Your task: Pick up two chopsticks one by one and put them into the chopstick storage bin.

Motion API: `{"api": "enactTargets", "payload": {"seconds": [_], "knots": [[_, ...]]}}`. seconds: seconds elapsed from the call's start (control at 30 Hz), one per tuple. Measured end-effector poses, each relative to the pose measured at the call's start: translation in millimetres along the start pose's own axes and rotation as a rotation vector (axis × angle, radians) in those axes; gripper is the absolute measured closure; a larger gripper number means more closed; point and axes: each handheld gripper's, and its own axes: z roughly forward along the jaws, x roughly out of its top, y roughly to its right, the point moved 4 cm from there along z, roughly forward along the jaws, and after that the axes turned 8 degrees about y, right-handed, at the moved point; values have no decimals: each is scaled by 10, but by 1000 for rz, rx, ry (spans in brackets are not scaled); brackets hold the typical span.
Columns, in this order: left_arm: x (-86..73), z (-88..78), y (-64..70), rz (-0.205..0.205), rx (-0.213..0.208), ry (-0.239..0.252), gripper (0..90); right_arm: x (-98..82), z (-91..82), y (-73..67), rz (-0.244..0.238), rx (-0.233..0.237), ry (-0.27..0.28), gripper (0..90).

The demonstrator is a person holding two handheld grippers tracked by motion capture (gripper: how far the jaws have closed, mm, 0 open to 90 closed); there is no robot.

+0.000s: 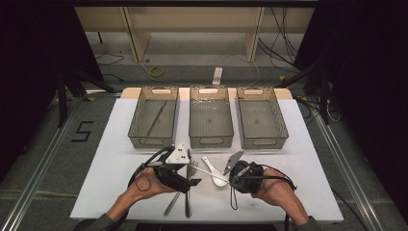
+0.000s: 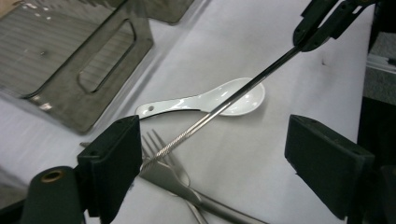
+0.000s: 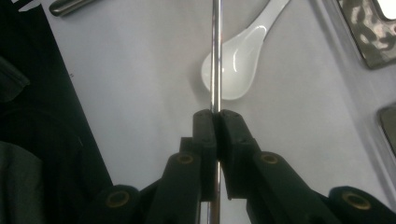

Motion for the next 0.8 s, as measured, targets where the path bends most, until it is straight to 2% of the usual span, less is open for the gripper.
{"api": "enactTargets", "payload": {"seconds": [0.1,0.23,0.3,0.5,0.8], "knots": [[8,47,36,24,-21,-30,218,41,5,-22,-18,10,-2,860],[-11,102,63,37,-40,-63,248,82,14,-47,-52,16,-2,860],[-24,117,71,50,-52,-85,270,101,25,-69,-52,21,3,859],[-44,160,102,67,-73,-118,343,132,39,-98,-73,31,-11,860],[-58,217,152,124,-86,-176,465,177,51,-162,-104,43,2,859]]}}
